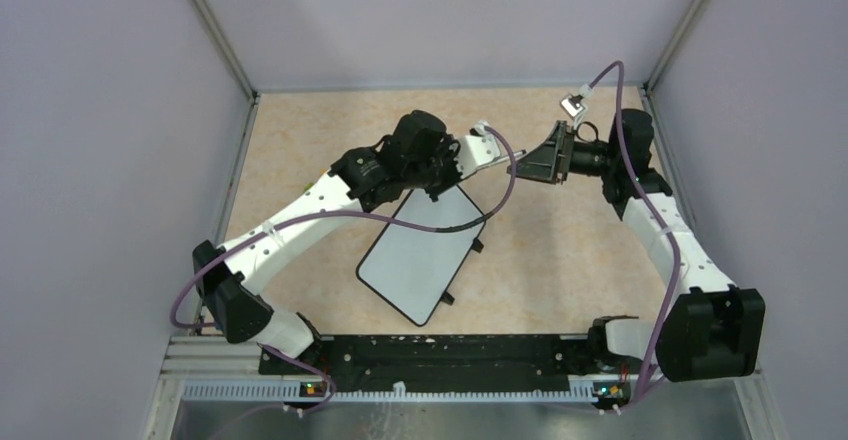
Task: Write a sentence on the whiteboard
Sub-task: Pass from the left arm to the right
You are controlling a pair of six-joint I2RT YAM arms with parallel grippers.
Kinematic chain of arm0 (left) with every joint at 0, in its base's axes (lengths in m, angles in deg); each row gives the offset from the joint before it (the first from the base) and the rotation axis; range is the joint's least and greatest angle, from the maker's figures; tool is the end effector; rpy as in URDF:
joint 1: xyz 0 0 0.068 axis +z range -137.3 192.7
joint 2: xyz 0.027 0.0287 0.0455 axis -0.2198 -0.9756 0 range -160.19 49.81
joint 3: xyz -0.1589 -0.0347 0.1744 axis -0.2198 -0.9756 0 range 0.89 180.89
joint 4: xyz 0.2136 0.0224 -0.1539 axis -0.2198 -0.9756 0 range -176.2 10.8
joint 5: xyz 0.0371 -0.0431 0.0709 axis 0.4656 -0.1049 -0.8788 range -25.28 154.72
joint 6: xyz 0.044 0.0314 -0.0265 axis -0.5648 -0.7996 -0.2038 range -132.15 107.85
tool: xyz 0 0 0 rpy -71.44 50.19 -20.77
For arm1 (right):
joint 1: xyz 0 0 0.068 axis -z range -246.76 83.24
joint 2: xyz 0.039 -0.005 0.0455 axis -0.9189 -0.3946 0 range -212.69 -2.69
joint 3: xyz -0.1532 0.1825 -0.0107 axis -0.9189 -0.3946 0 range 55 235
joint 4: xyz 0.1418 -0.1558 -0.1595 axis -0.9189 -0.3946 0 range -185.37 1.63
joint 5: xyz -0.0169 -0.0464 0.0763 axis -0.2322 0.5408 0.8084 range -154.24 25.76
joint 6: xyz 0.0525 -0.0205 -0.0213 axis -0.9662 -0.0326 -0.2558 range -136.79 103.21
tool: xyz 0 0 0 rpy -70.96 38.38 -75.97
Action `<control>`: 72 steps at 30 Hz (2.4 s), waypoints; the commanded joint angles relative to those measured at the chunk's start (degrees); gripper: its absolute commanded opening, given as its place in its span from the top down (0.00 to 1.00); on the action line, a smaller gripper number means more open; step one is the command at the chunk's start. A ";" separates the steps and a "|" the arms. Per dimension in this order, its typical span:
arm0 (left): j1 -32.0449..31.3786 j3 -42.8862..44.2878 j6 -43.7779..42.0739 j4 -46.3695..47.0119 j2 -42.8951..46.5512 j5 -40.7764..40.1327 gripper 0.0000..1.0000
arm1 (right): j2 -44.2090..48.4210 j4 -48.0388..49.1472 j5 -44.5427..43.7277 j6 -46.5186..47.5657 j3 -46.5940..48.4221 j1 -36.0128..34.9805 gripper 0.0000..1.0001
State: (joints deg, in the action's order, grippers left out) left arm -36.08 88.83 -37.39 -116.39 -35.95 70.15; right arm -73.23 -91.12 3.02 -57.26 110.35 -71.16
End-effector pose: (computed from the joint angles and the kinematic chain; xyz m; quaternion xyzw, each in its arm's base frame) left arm 0.2246 -0.2626 0.3427 0.5507 0.6944 -0.1352 0.4430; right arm 0.2818 0.0630 0.2937 -0.1013 0.7411 0.6010 0.2817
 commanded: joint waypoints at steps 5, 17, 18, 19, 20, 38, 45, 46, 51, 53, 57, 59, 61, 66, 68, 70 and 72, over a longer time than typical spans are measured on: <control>-0.55 -0.25 -2.45 2.97 1.63 3.12 0.98 | 2.67 8.73 -0.72 -6.29 -0.90 -3.66 0.33; -2.98 -2.44 -7.35 3.26 3.03 2.57 0.99 | 2.01 -0.71 -4.53 2.55 0.34 -8.16 0.50; -3.06 -2.38 -7.36 3.26 2.95 2.43 0.99 | 1.99 -0.96 -4.58 2.80 0.33 -8.41 0.51; -3.12 -2.35 -7.54 3.26 2.91 2.24 0.99 | 2.03 -1.03 -4.62 2.98 0.34 -8.56 0.52; -3.28 -2.41 -7.90 3.33 2.96 2.08 0.99 | 2.03 -1.06 -4.60 3.02 0.36 -8.62 0.53; -4.14 -5.37 -12.25 3.48 4.38 1.03 0.99 | 2.30 -2.78 -3.12 4.97 0.72 -9.51 0.59; -4.14 -4.88 -13.10 4.10 4.20 -0.06 0.99 | 2.30 0.21 -3.11 3.26 -1.22 -10.67 0.62; -4.14 -4.74 -13.34 4.06 4.13 0.26 0.99 | 2.16 0.01 -3.15 3.36 -1.10 -10.72 0.64; -4.22 -4.74 -14.14 3.97 4.02 1.34 0.99 | 1.79 -0.84 -3.19 4.19 -0.52 -10.87 0.68; -4.29 -4.79 -14.55 3.90 4.02 1.66 0.99 | 1.73 -1.13 -3.25 4.50 -0.47 -10.95 0.69; -4.65 -4.11 -15.44 3.62 3.80 2.03 1.00 | 1.56 -1.64 -3.56 5.04 -0.60 -11.24 0.70; -4.89 -3.85 -15.80 3.26 3.48 2.30 0.99 | 1.47 -1.86 -3.68 5.33 -0.61 -11.43 0.71; -5.30 -3.58 -16.43 3.02 3.30 2.24 0.99 | 1.37 -2.44 -4.12 5.95 -0.60 -11.63 0.73; -6.13 -3.10 -16.57 2.82 3.06 2.32 0.99 | 1.37 -4.41 -5.20 7.71 -0.32 -11.95 0.78; -6.39 -2.91 -16.51 2.74 2.98 2.22 0.99 | 1.34 -4.46 -5.22 7.78 -0.19 -11.98 0.84; -6.50 -2.50 -16.16 2.46 2.84 2.15 0.96 | 1.38 -4.24 -5.04 7.67 -0.18 -11.97 0.94; -6.51 -1.46 -14.25 1.44 2.55 1.19 0.83 | 1.39 -4.71 -4.89 8.02 -0.03 -11.99 1.00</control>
State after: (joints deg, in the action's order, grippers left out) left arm -41.13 83.67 -52.82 -117.01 -33.92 69.52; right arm -72.31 -96.65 -2.31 -50.35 109.00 -81.74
